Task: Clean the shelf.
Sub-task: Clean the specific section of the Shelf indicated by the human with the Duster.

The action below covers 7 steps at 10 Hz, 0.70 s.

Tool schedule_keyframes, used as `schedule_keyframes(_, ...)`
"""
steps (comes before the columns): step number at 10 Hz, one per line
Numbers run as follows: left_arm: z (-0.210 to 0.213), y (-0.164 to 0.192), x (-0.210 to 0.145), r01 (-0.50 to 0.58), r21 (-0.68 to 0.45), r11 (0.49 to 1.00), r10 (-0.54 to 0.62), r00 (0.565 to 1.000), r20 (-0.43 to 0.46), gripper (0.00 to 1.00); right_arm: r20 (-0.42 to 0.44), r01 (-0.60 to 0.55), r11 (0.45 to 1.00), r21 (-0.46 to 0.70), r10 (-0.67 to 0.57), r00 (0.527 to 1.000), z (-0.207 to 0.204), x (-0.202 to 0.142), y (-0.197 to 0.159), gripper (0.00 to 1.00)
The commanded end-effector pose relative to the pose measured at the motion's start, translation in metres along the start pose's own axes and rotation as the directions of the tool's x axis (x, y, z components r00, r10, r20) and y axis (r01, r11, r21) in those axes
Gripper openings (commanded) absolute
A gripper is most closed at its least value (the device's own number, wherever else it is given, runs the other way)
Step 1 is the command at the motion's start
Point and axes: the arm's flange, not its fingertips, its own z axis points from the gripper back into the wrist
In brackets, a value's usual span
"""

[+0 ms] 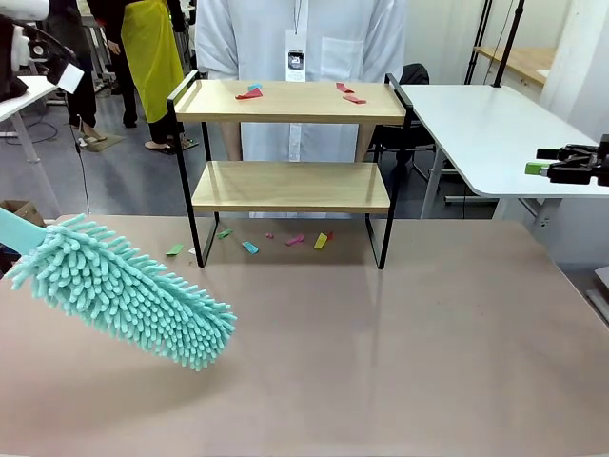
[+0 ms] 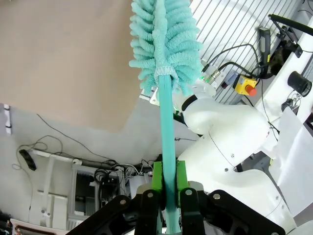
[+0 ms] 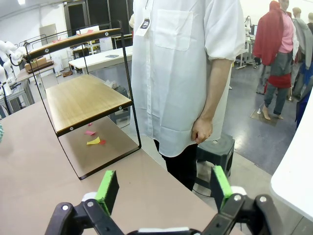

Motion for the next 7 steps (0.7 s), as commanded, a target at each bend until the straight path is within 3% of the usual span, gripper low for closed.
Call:
schedule_keyframes(1, -0.0034, -0.0006, -0.0021, 0.005, -0.015, 1.0, -0.005, 1.0, 0.023, 0.13, 0.003, -0.005, 1.0, 0.002, 0.005, 1.0, -0.0013, 0.0032, 0.0013, 1.0)
schedule_keyframes(7, -0.0034, -0.0006, -0.0021, 0.005, -0.015, 1.0, -0.005, 1.0, 0.023, 0.13, 0.003, -0.005, 1.0, 0.002, 0.005, 1.0, -0.0013, 0.0032, 0.0013, 1.0)
